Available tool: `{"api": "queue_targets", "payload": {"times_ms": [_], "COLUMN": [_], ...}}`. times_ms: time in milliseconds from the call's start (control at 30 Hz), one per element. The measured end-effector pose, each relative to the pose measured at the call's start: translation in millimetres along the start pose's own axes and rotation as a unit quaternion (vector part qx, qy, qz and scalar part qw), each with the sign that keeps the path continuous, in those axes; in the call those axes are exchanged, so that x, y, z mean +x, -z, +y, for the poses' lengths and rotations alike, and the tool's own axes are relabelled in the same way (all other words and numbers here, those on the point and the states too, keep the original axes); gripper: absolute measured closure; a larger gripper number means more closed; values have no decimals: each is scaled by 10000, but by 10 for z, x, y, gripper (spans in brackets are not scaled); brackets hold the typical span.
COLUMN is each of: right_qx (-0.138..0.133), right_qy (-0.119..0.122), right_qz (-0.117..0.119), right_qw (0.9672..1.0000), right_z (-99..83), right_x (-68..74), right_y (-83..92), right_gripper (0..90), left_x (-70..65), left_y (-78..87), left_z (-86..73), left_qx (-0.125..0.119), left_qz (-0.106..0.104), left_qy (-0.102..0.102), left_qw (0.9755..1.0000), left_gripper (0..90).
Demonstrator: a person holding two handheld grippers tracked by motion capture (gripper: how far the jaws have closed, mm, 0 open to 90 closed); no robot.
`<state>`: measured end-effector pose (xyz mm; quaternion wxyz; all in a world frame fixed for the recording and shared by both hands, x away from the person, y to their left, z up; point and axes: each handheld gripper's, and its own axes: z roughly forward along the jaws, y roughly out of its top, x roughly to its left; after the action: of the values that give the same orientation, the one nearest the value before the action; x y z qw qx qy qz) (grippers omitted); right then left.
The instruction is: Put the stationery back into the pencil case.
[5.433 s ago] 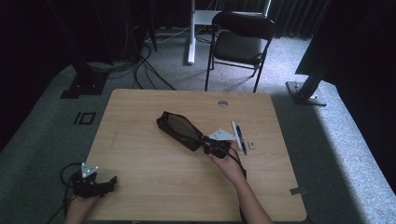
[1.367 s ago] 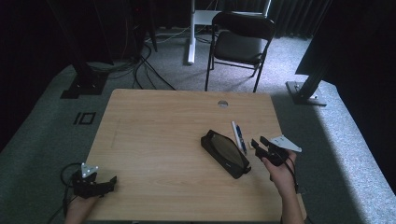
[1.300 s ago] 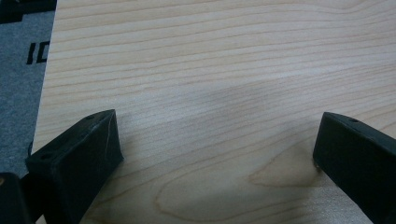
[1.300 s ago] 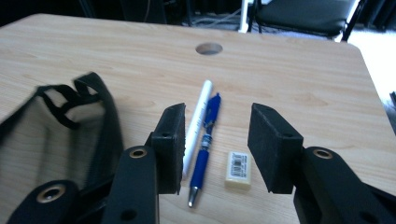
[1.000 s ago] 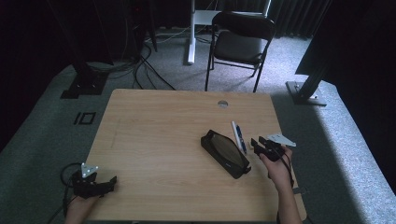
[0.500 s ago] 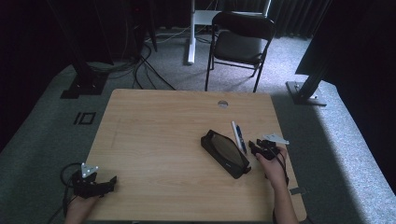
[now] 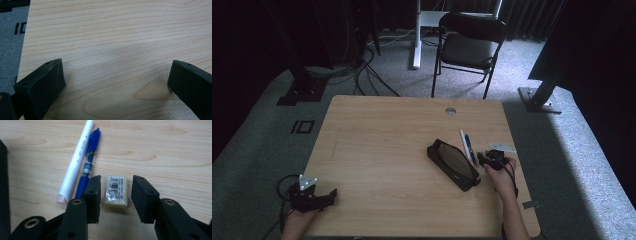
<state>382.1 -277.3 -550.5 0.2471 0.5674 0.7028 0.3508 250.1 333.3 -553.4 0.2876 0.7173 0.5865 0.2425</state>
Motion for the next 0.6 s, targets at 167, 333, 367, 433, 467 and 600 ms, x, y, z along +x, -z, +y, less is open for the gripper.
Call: {"api": "queue_targets", "payload": {"times_ms": [167, 333, 367, 433, 467, 600], "right_qx": [44, 69, 80, 88, 90, 46], "right_qy": [13, 112, 103, 129, 117, 7], "right_qz": [8, -119, -131, -149, -146, -105], "right_qw": [10000, 9998, 9998, 9998, 9998, 9999], "right_z": [-25, -25, -22, -18, -16, -10], "right_x": [3, 9, 12, 15, 13, -11], "right_y": [-18, -14, -14, -15, -16, 3], "right_gripper": [626, 672, 677, 680, 681, 682], "left_x": [0, 0, 0, 0, 0, 0], "left_y": [0, 0, 0, 0, 0, 0], "left_z": [0, 0, 0, 0, 0, 0], "left_qx": [0, 1, 2, 1, -1, 0], "left_qz": [1, 1, 1, 1, 0, 0], "left_qy": [-1, -2, -2, 0, 0, 0], "left_qw": [10000, 10000, 10000, 10000, 10000, 10000], "left_gripper": [12, 12, 12, 12, 12, 12]}}
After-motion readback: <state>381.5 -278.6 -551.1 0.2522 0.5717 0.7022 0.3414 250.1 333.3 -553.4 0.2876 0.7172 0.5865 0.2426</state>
